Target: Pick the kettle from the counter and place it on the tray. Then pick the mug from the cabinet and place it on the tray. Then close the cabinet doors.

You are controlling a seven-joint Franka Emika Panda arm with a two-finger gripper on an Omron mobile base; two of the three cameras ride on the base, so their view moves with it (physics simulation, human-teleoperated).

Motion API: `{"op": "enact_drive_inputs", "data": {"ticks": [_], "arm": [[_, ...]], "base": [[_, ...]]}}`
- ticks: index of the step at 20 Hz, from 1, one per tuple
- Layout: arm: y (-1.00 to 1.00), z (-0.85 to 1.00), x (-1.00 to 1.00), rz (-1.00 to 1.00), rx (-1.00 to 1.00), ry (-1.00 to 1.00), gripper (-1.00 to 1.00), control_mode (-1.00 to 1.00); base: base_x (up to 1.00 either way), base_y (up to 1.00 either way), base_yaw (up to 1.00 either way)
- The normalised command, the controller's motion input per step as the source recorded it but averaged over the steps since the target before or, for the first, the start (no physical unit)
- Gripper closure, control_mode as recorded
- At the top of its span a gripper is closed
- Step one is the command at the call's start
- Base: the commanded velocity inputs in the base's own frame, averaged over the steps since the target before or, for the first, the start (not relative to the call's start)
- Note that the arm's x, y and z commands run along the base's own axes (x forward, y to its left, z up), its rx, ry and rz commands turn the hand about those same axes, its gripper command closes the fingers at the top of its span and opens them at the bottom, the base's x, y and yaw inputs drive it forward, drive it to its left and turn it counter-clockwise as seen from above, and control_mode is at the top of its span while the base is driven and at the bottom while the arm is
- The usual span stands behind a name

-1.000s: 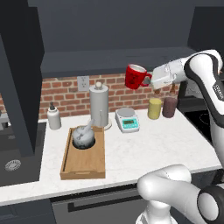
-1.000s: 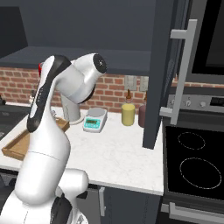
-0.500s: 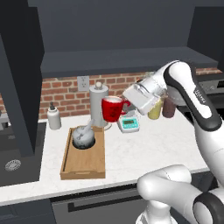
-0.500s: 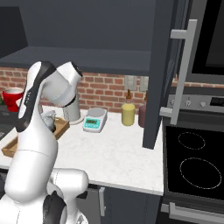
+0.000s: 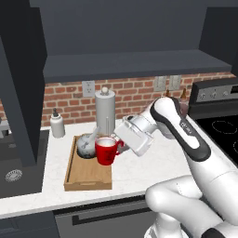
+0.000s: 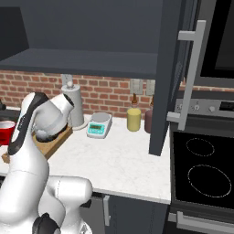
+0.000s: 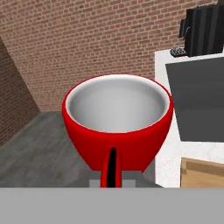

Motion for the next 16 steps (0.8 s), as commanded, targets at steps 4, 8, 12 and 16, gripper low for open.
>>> {"op": "enact_drive_inputs", "data": {"ticks": [4, 8, 12, 16], "arm": [[0.00, -0.73, 0.00, 0.01, 0.04, 0.00, 1.00, -1.00], [-0.04, -0.55, 0.28, 0.00, 0.04, 0.00, 1.00, -1.00], [0.00, -0.48, 0.29, 0.00, 0.01, 0.00, 1.00, -1.00], [0.00, -0.38, 0.28, 0.00, 0.00, 0.00, 1.00, -1.00]], "base": [[0.00, 0.00, 0.00], [0.00, 0.00, 0.00], [0.00, 0.00, 0.00], [0.00, 0.00, 0.00]]}}
